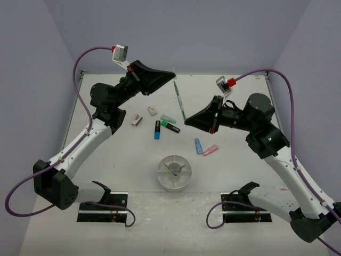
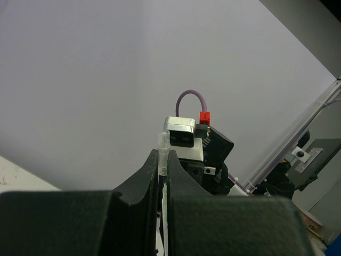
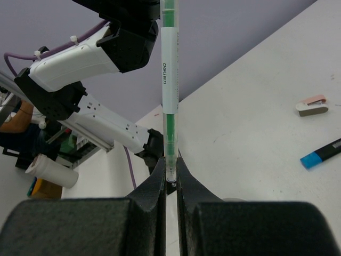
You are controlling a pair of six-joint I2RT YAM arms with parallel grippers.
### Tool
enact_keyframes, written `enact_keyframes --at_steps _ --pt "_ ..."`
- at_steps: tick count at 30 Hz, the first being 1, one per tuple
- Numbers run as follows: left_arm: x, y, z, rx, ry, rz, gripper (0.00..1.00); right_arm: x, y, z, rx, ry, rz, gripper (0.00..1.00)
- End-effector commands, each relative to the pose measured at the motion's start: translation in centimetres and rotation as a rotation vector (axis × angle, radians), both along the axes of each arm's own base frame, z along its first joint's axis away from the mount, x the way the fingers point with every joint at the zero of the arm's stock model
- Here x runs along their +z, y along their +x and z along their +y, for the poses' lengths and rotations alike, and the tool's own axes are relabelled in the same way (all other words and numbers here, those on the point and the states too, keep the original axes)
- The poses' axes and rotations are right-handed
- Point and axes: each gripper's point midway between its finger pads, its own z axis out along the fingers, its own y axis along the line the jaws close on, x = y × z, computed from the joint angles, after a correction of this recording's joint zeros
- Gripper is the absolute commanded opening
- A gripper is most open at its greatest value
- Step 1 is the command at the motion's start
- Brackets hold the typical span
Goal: Sort the stationery into containers
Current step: Close the pen cap on the pen.
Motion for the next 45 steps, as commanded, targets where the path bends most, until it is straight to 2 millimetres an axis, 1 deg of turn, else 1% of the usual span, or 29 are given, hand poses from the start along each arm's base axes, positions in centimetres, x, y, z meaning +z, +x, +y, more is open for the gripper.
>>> enact_keyframes --at_steps 1,9,17,20,27,33,39,45 --pt "1.2 -0.9 0.4 0.011 -0.018 -0.052 0.00 1.3 -0.2 -0.4 -0.018 0.016 -0.057 0.00" --pt "1.3 -0.9 0.5 0.012 -0.024 -0.050 0.00 1.3 -0.2 -0.4 -0.024 0.017 -0.056 0.00" --pt "0.1 -0.8 0.1 0.009 -0.012 -0.022 0.00 2.1 -0.6 -0.6 -0.020 0.028 -0.074 0.00" --pt "0.0 -0.6 0.0 0.012 -0.014 -0.015 0.00 2.0 -0.5 -0.6 -0.022 0.025 -0.070 0.00" --pt "0.4 -1.1 -0.1 0.001 -0.020 -0.024 0.00 1.9 -0.2 -0.6 -0.037 0.022 -0.067 0.00" --pt "1.0 -1.0 0.2 0.026 -0.031 -0.024 0.00 1.2 -0.3 -0.7 -0.033 -0.002 -0.068 0.00" --pt "1.5 -0.5 0.2 0.055 -0.023 -0.019 0.00 0.5 -0.6 -0.9 -0.033 -0.015 -0.060 0.00" --pt "1.3 -0.5 0.1 0.050 -0.018 -0.017 0.00 0.6 -0.3 -1.0 -0.054 -0.014 -0.063 0.00"
